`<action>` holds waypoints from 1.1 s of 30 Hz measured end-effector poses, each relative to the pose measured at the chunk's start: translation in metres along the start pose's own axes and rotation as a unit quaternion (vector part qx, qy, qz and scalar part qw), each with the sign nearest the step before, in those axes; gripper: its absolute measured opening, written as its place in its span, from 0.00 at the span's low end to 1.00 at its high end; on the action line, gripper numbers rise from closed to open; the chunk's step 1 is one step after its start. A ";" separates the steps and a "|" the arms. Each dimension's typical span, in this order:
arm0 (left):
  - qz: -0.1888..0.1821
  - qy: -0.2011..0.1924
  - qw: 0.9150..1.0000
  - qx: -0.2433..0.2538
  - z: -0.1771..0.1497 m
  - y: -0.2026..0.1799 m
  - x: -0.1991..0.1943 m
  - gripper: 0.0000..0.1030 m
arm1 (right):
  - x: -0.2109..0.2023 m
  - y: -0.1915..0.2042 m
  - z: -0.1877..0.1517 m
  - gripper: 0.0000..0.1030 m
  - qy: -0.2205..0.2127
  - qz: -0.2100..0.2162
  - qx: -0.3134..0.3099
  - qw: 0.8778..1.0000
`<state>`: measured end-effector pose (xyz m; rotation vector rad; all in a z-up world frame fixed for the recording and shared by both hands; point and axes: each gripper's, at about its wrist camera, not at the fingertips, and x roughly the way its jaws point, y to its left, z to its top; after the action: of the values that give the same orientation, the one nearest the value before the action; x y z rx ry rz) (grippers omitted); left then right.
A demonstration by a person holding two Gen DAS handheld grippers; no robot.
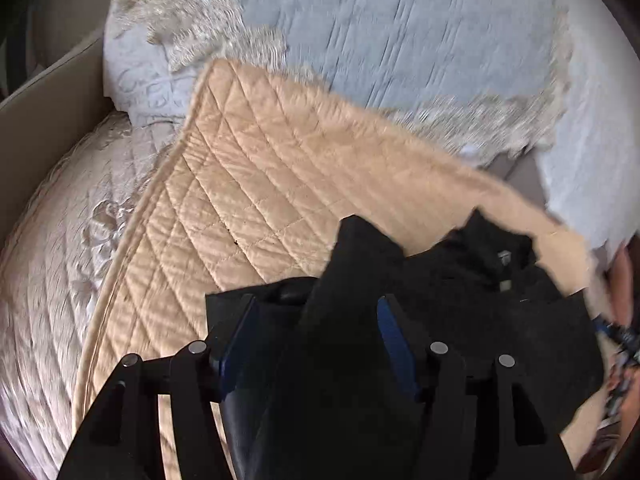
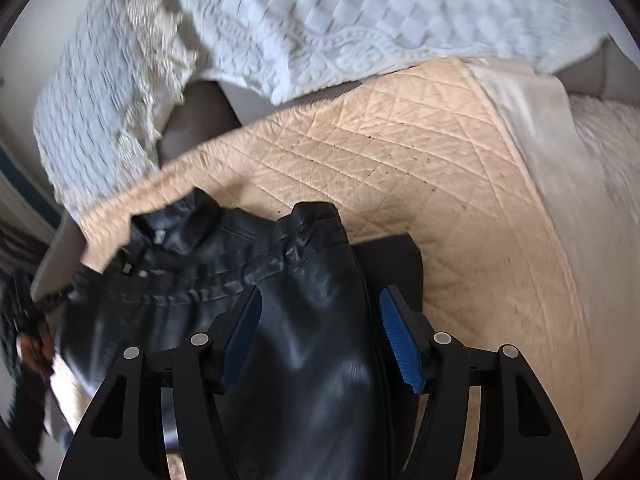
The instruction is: Fold large clothes
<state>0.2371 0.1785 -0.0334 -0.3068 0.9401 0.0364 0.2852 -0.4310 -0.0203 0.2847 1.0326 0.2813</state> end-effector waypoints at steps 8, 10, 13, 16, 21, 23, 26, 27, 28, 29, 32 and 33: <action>-0.002 0.048 0.998 0.047 0.003 -0.024 0.041 0.43 | 0.035 0.019 0.021 0.07 0.056 -0.029 -0.055 0.996; 0.004 0.025 0.997 0.074 -0.003 -0.033 0.031 0.15 | 0.027 0.028 0.018 0.05 0.047 -0.030 -0.068 0.996; -0.015 -0.042 0.994 0.099 -0.014 -0.044 -0.009 0.06 | -0.013 0.035 0.014 0.05 -0.016 0.003 -0.068 0.998; -0.054 -0.119 0.987 0.093 -0.017 -0.047 -0.062 0.06 | -0.057 0.035 0.015 0.05 -0.084 0.033 -0.051 0.995; -0.055 -0.164 0.982 0.073 0.009 -0.053 -0.072 0.06 | -0.057 0.028 0.039 0.05 -0.119 0.014 -0.013 0.993; -0.035 -0.146 0.987 0.056 0.022 -0.052 -0.043 0.06 | -0.033 0.022 0.048 0.05 -0.104 -0.001 0.000 0.995; 0.012 -0.096 0.994 0.054 0.025 -0.046 0.012 0.06 | 0.019 0.011 0.053 0.05 -0.051 -0.027 0.008 0.998; 0.017 -0.079 0.996 0.050 0.020 -0.043 0.028 0.06 | 0.034 0.006 0.051 0.05 -0.033 -0.034 0.011 0.999; 0.028 -0.066 0.996 0.051 0.016 -0.041 0.042 0.06 | 0.045 0.005 0.050 0.06 -0.022 -0.041 0.008 0.999; 0.036 -0.056 0.996 0.052 0.012 -0.039 0.054 0.06 | 0.052 0.003 0.047 0.07 -0.014 -0.048 0.004 0.999; 0.042 -0.064 0.996 0.054 0.008 -0.040 0.059 0.07 | 0.065 -0.004 0.041 0.12 -0.011 -0.053 0.003 0.999; 0.041 -0.064 0.996 0.052 0.008 -0.039 0.060 0.09 | 0.068 -0.007 0.039 0.12 -0.014 -0.056 0.004 0.998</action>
<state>0.2853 0.1374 -0.0675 -0.1671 0.8236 0.0812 0.3530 -0.4168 -0.0578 0.2359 1.0180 0.1723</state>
